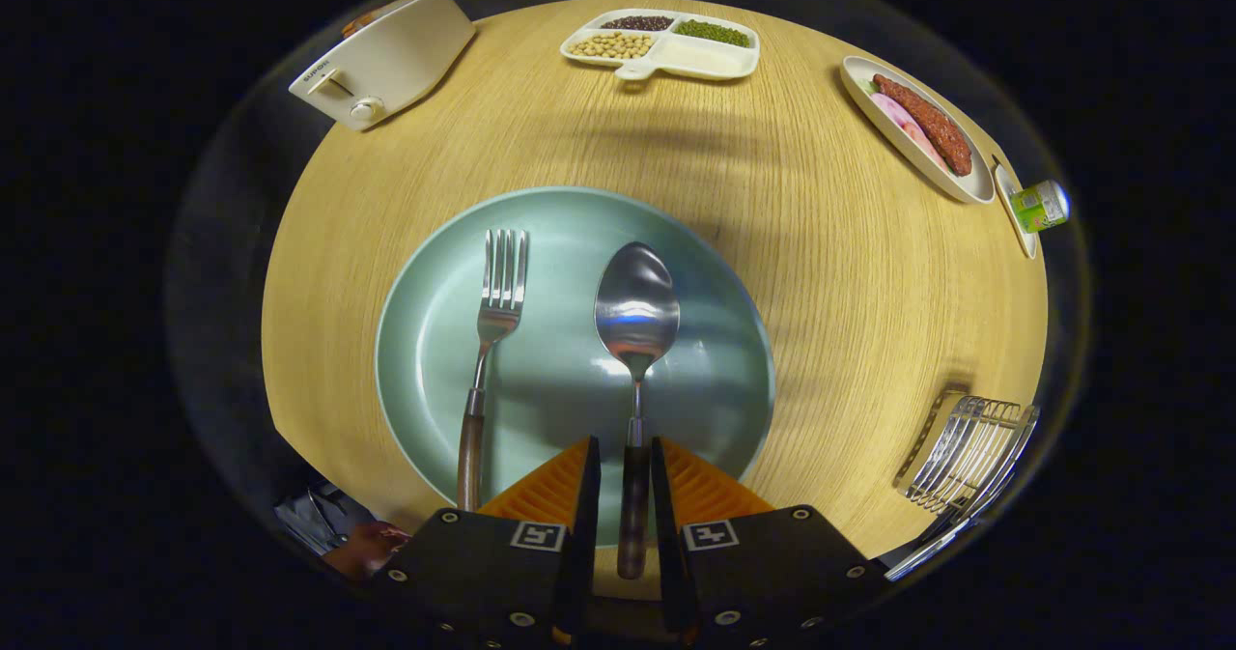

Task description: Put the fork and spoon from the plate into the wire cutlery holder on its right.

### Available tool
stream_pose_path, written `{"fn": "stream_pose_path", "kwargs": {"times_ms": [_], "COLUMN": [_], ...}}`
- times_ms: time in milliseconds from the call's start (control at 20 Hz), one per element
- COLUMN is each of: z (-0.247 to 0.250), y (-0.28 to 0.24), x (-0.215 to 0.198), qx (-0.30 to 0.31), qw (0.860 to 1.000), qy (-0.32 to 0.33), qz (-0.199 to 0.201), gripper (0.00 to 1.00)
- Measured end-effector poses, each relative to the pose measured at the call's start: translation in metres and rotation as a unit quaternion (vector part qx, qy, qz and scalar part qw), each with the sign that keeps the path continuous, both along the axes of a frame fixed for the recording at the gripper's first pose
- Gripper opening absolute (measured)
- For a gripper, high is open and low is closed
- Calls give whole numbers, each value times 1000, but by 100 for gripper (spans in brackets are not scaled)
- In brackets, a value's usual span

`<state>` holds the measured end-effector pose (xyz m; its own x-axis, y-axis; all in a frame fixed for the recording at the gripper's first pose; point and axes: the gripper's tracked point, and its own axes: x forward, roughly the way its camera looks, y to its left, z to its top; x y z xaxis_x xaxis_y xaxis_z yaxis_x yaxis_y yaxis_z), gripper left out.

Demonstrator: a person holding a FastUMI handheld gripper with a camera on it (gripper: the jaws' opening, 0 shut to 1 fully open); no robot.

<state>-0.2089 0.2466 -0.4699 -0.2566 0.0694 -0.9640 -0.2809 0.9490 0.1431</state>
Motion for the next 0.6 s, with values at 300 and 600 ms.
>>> {"fn": "stream_pose_path", "kwargs": {"times_ms": [300,600], "z": [-3,33], "y": [-2,-6], "x": [9,34], "qx": [13,49], "qw": [999,995], "qy": [-17,-74], "qz": [-23,-50], "gripper": [8,5]}}
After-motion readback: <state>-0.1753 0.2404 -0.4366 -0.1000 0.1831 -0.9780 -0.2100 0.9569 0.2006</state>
